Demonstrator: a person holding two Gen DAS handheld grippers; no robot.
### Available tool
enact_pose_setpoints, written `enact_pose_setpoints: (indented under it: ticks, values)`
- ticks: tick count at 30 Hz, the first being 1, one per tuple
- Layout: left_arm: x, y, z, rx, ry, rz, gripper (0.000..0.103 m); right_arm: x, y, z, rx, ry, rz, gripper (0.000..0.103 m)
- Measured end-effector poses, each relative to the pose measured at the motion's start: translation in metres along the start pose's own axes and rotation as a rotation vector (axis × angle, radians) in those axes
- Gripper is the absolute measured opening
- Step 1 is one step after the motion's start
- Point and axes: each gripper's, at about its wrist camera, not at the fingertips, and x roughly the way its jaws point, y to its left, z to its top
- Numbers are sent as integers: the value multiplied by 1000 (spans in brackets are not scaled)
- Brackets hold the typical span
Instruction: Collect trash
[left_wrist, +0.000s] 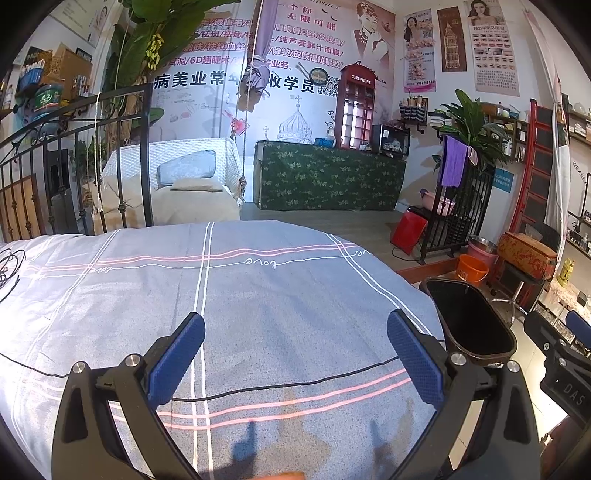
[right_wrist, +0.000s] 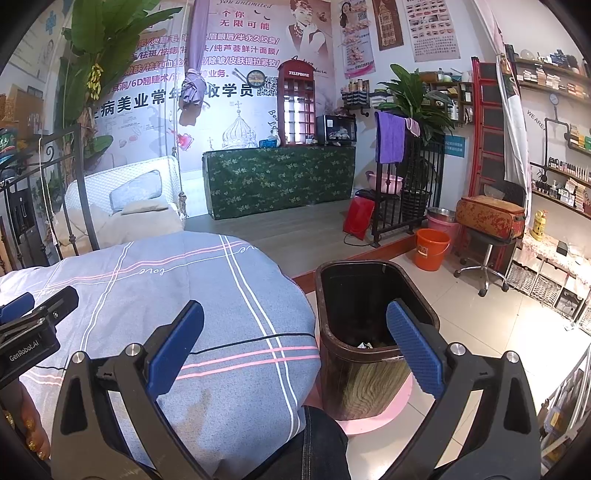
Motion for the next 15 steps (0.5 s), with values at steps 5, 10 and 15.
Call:
enact_pose_setpoints:
  ticks: [5, 10, 15]
  values:
    - [1, 2, -1, -1, 7, -13, 98, 1, 0, 0, 3, 2, 2, 98]
    - [3, 1, 1, 0, 18, -1, 98, 1, 0, 0, 5, 3, -1, 98]
    - [4, 0, 0, -1, 27, 4, 98, 2, 2, -1, 4, 8, -3, 98]
